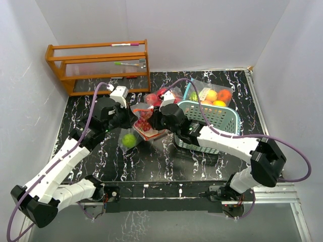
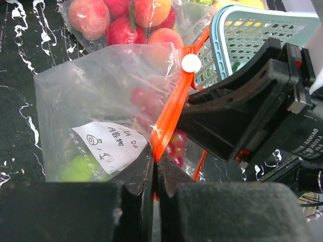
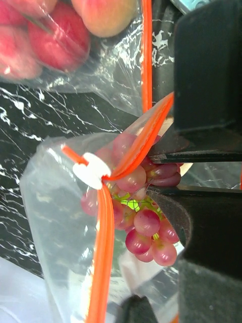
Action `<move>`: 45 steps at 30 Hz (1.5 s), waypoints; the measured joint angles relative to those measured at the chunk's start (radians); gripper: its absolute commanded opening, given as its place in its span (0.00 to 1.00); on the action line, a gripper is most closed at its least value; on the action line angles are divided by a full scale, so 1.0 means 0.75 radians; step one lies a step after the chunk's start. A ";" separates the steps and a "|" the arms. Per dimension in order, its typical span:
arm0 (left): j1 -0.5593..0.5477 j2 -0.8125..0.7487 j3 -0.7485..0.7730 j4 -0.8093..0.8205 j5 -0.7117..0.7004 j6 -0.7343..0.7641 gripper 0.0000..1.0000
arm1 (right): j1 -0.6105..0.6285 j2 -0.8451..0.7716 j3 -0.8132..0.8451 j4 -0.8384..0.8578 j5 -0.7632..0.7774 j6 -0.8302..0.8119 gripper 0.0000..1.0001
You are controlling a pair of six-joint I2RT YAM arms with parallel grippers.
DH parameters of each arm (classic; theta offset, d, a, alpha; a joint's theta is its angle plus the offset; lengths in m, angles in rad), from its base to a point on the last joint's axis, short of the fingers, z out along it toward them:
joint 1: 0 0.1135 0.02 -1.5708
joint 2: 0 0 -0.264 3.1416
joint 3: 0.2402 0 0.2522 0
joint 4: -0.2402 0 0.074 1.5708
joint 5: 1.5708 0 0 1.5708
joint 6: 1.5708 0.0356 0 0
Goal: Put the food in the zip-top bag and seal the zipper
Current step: Place the fake fruit in the zipper food storage bag, then pick up the fake vegetable from the bin.
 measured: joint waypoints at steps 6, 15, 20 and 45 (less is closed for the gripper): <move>0.000 -0.027 -0.005 -0.020 0.004 -0.005 0.00 | 0.044 0.061 0.046 0.020 0.123 -0.005 0.47; 0.005 -0.027 -0.021 -0.030 -0.003 -0.005 0.00 | 0.188 0.064 0.154 -0.048 0.079 -0.106 0.71; 0.005 -0.012 -0.022 -0.028 -0.003 -0.005 0.00 | 0.192 -0.114 0.146 -0.143 0.046 -0.112 0.71; 0.005 -0.008 -0.022 -0.030 -0.004 0.008 0.00 | -0.300 -0.284 0.020 -1.017 0.425 0.231 0.99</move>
